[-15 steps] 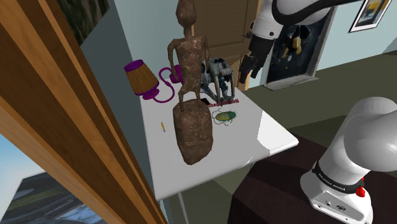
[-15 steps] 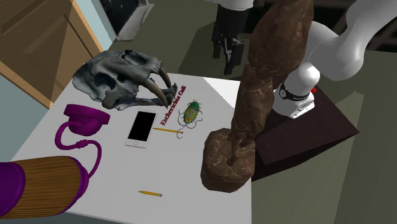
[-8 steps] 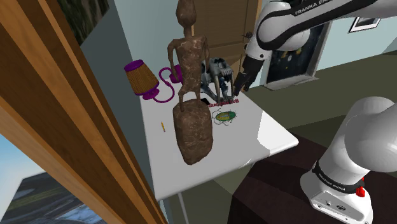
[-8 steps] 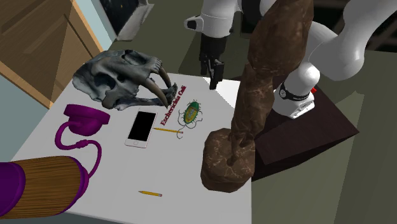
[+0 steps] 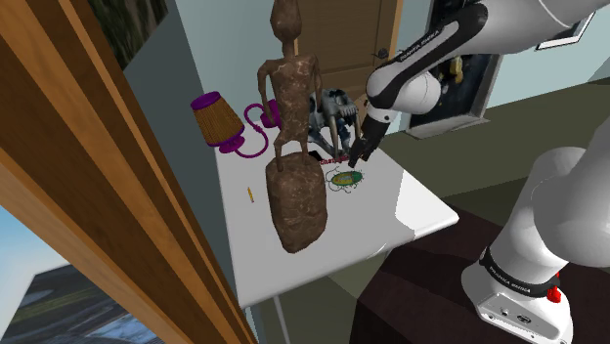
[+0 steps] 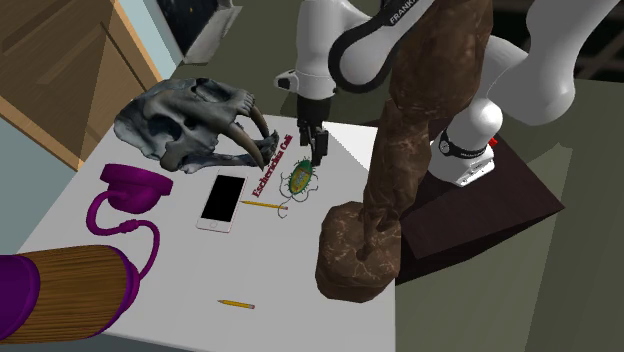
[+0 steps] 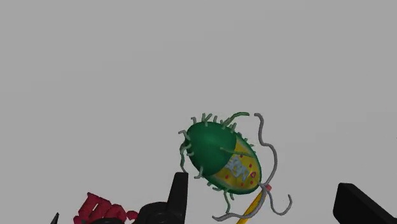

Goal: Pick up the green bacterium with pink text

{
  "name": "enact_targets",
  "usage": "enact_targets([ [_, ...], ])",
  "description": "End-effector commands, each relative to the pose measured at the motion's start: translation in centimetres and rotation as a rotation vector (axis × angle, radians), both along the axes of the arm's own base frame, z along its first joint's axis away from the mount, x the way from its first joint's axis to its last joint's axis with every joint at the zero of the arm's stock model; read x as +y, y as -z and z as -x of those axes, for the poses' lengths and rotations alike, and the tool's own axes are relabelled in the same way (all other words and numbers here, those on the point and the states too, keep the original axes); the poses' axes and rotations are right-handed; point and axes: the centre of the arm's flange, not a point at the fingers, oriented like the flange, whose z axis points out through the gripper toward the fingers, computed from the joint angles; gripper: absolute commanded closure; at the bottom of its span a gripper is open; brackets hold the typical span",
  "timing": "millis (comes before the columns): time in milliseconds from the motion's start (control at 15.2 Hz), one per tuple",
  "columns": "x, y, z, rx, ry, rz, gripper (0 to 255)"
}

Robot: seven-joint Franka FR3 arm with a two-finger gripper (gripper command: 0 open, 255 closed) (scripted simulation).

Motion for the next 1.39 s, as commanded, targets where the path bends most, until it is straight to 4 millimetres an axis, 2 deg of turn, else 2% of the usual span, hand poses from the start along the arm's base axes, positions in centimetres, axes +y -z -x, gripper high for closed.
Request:
enact_targets([
  [0,-0.6,2.6,-0.9,-0.007,-0.003,-0.016,0],
  [528,-0.7,7.0,-1.0,-0.007,-0.004,-0.018,0],
  [660,-0.7,7.0,-1.0,-0.007,-0.004,-0.018,0],
  [726,-0.7,7.0,-1.1,-0.007,-0.004,-0.018,255],
  [1320,-0.7,7.0,-1.0,-0.007,-0.004,-0.018,255],
])
